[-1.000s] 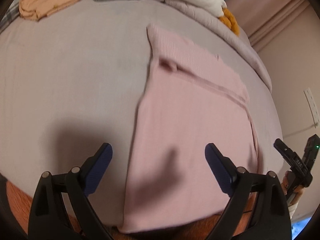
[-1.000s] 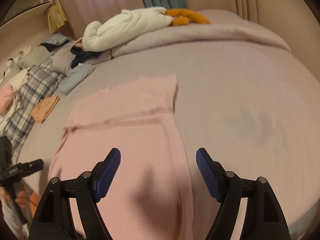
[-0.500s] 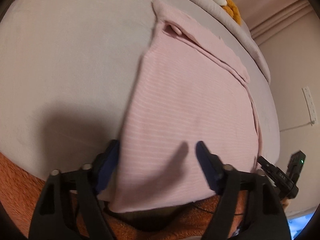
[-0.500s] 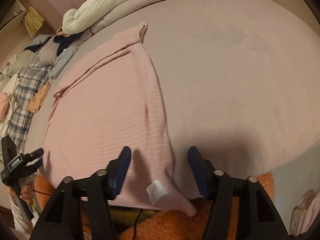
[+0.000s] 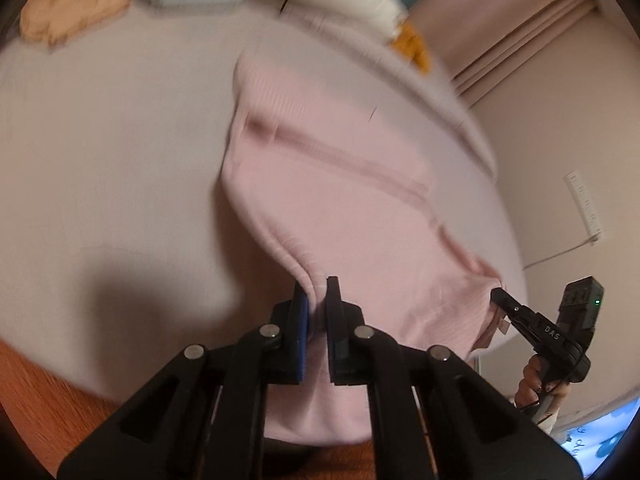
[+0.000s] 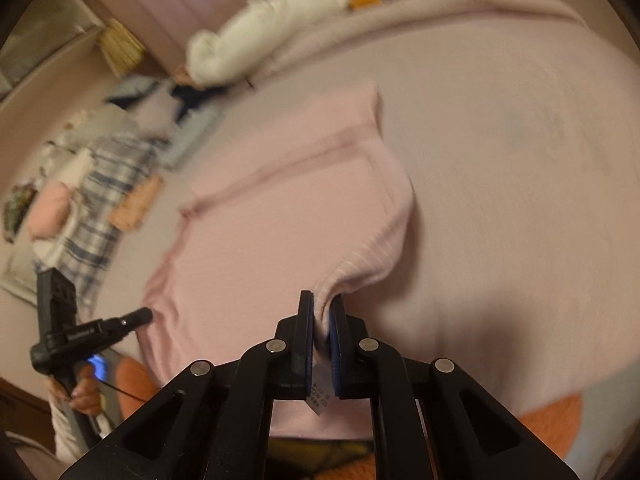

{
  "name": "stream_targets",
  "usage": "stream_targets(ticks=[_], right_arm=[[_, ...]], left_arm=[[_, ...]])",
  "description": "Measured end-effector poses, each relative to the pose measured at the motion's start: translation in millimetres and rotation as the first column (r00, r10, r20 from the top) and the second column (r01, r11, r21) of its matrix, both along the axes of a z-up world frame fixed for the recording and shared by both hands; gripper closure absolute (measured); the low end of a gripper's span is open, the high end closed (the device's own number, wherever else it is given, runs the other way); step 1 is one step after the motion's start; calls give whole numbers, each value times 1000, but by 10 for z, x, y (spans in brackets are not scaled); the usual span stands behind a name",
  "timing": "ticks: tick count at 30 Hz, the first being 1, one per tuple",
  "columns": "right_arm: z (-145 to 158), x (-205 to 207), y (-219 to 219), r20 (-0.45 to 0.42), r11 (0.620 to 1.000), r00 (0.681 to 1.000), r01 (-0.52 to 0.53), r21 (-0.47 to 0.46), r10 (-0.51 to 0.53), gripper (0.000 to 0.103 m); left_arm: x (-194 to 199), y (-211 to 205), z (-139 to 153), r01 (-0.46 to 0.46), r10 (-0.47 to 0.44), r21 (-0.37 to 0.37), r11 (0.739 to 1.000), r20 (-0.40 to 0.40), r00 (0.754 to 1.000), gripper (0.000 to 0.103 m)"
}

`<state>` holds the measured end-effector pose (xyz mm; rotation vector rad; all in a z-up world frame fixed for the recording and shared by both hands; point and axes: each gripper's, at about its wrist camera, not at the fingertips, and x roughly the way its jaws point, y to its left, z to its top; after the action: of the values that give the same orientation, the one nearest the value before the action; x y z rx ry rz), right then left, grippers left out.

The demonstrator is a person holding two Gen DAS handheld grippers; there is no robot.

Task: Fold small clothes

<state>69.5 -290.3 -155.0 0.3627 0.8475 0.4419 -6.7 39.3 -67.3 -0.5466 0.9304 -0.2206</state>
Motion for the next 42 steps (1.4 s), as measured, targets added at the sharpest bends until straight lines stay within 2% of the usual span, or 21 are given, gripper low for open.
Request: stream_targets(ticks=[3, 7, 11, 13, 20, 23, 24, 26, 27, 28, 29, 30, 31, 35, 38, 42], right_arm=[[288, 176, -38, 85, 999, 996, 6, 48, -10, 94], [340, 483, 10, 126, 998, 990, 57, 6, -57, 94], [194, 824, 77, 91, 995, 991, 100, -32, -96, 94], [44, 1021, 131, 47, 992, 993, 110, -53, -108, 94], [-287, 1337, 151, -57, 985, 989, 126, -117, -133, 94], [-312, 1345, 116, -72, 987, 989, 125, -106, -133, 95], [-298, 1322, 89, -78, 988, 989, 120, -96, -128, 95], [-256, 1277, 36, -82, 990, 989, 118, -79, -124, 93], [-213, 1210, -17, -82, 991, 989, 120, -64, -125, 87], [-200, 1207, -40, -81, 990, 988, 124, -60, -129, 82], [-173, 1166, -77, -76, 989, 988, 132, -61, -137, 70], [-129, 1067, -136, -62, 988, 987, 141, -60, -145, 61], [-113, 1018, -171, -55, 987, 987, 146, -61, -150, 58], [-115, 796, -303, -52, 988, 987, 148, -45, -150, 57], [-237, 680, -344, -78, 990, 987, 136, -23, -138, 57], [-415, 676, -279, -110, 989, 982, 150, -19, -151, 57]], left_arm=[[160, 121, 228, -31, 31, 2, 1000, 79, 996, 97], [477, 176, 215, -55, 50, 48, 997, 103, 993, 96], [840, 136, -72, -56, 51, 117, 992, 46, 998, 96], [881, 164, -214, -58, 55, 138, 989, 22, 998, 96], [1244, 177, -691, -41, 61, 200, 979, -95, 994, 91], [1194, 159, -675, -30, 47, 218, 976, -74, 996, 90], [1172, 163, -643, -24, 40, 214, 976, -71, 997, 87], [1113, 195, -588, -10, 25, 192, 981, -72, 997, 69], [1076, 229, -540, -10, 22, 177, 984, -68, 997, 64], [1021, 246, -502, -15, 25, 171, 985, -60, 998, 53], [953, 270, -454, -26, 35, 171, 985, -48, 998, 45], [869, 289, -404, -41, 47, 177, 983, -31, 998, 43], [786, 316, -366, -45, 48, 178, 983, -17, 999, 42], [502, 368, -376, -29, 34, 136, 990, -28, 999, 40], [341, 374, -493, -16, 23, 106, 994, -68, 997, 40], [206, 393, -702, -44, 52, 65, 997, -127, 990, 41]])
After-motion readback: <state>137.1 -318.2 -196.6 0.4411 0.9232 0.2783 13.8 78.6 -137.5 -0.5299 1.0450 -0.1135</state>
